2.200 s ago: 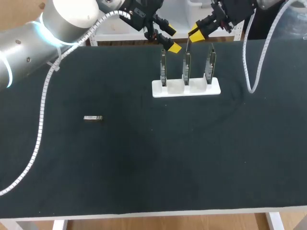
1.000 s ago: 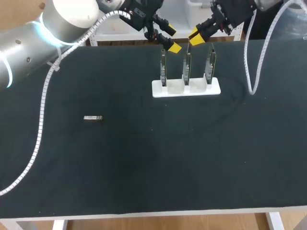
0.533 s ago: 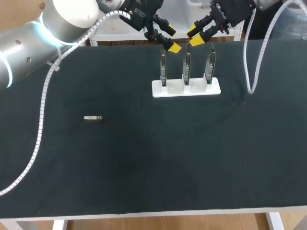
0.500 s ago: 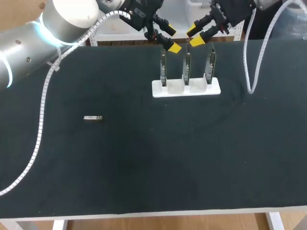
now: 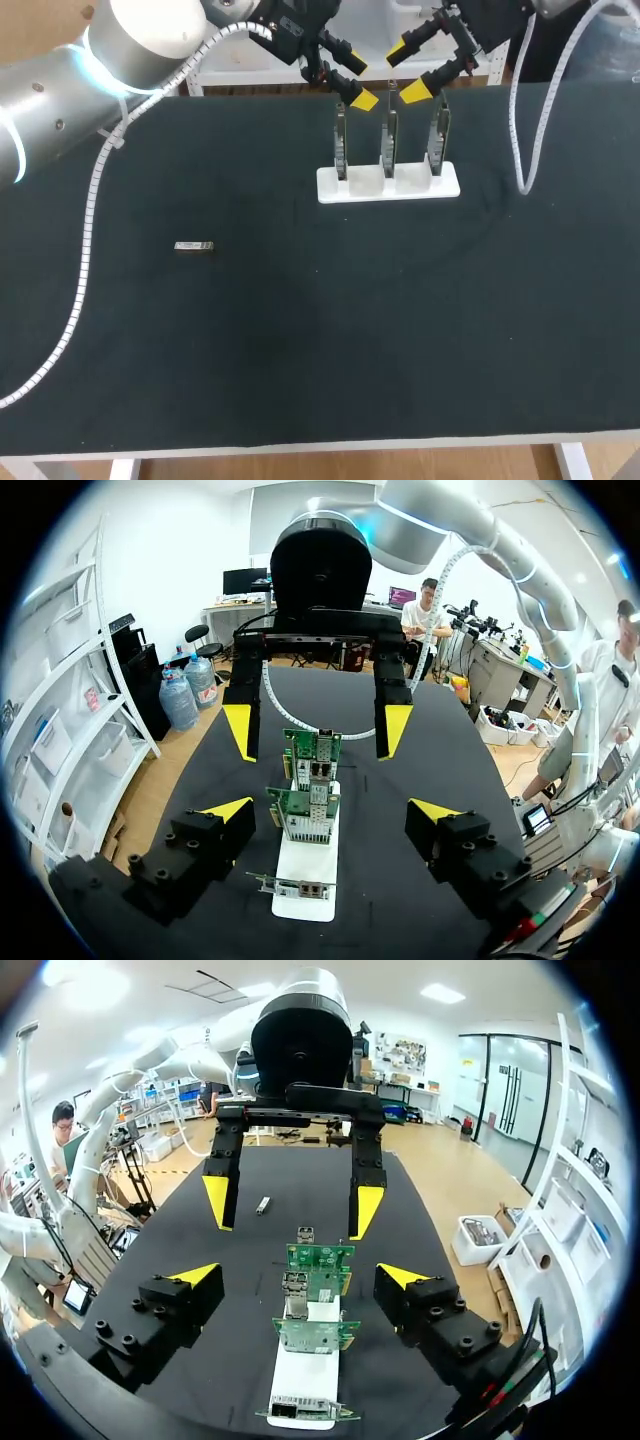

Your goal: Pick up the optical module with the left hand, and insert it into the network port with the right hand.

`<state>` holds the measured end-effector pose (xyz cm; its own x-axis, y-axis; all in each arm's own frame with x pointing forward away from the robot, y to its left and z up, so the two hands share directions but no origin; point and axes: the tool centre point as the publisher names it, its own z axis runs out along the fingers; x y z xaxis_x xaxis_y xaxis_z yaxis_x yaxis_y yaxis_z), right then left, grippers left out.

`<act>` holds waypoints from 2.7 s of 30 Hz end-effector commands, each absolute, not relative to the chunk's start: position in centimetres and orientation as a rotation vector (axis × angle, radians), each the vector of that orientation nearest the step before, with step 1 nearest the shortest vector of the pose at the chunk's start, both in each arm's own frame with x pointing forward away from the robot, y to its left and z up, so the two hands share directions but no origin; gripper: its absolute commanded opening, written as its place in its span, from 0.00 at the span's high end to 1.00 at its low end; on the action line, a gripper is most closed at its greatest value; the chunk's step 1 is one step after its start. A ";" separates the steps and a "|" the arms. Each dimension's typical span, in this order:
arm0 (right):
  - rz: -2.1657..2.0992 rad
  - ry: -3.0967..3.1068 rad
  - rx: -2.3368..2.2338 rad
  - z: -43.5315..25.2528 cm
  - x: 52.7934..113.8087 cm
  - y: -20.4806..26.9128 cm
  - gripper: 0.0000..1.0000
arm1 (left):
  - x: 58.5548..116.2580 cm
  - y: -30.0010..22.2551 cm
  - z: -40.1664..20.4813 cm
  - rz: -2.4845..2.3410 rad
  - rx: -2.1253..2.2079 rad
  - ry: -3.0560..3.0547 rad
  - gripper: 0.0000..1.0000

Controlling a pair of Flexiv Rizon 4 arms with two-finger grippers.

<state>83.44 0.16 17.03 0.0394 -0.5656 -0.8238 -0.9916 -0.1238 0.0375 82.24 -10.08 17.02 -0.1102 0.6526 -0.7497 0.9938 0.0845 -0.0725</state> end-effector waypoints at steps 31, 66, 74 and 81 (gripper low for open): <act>1.747 1.290 -2.205 18.3 83.2 -2.4 1.00 | 82.5 -10.2 17.1 -0.812 1.624 1.828 0.00; 1.738 1.202 -2.244 18.9 84.0 0.2 1.00 | 82.5 -10.2 17.1 -0.812 1.624 1.828 0.00; 1.738 1.191 -2.260 18.9 84.3 0.9 1.00 | 82.5 -10.2 17.1 -0.812 1.624 1.828 0.00; 1.743 1.183 -2.275 18.8 84.4 1.5 1.00 | 82.5 -10.2 17.1 -0.812 1.624 1.828 0.00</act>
<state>83.46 1.21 18.79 0.0751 -0.5362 -0.8407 -0.9901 -0.1406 0.0013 82.24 -10.08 17.02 -0.1102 0.6526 -0.7497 0.9938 0.0845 -0.0725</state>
